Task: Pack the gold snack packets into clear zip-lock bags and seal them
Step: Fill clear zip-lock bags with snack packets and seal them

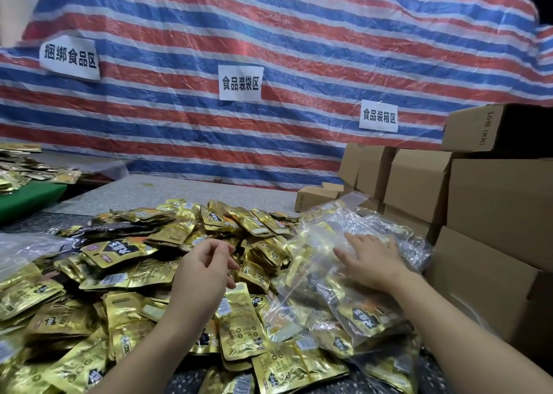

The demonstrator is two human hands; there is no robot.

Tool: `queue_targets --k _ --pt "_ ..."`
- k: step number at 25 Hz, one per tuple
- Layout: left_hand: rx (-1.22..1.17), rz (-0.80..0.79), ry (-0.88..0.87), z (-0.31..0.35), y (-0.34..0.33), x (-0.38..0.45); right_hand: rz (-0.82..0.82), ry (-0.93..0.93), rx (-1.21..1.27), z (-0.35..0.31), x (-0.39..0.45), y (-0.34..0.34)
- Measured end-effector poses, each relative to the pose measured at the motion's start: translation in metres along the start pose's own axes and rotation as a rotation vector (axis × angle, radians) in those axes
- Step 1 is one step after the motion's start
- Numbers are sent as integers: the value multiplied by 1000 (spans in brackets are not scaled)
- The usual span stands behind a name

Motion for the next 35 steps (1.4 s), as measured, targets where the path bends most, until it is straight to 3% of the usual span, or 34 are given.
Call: queue_targets --k 6,13,23,31,35 --pt "1 12 2 0 2 2 105 1 27 -9 4 25" --pt "-1 26 2 0 2 3 404 34 44 -34 16 81" --pt "9 14 -25 1 1 3 591 232 436 -136 5 88" --pt "114 -36 -40 17 12 -4 670 276 713 -188 6 84" --pt "192 6 -109 26 26 -3 612 252 800 -198 7 73"
Point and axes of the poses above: each hand's wrist, its own x-axis towards the middle knuckle, its own y-axis out of the back of the hand, z = x × y, the point moved 7 cm from there along x, towards the middle knuckle, and after that the axes turned 15 degrees about y, right-handed, at the moved point
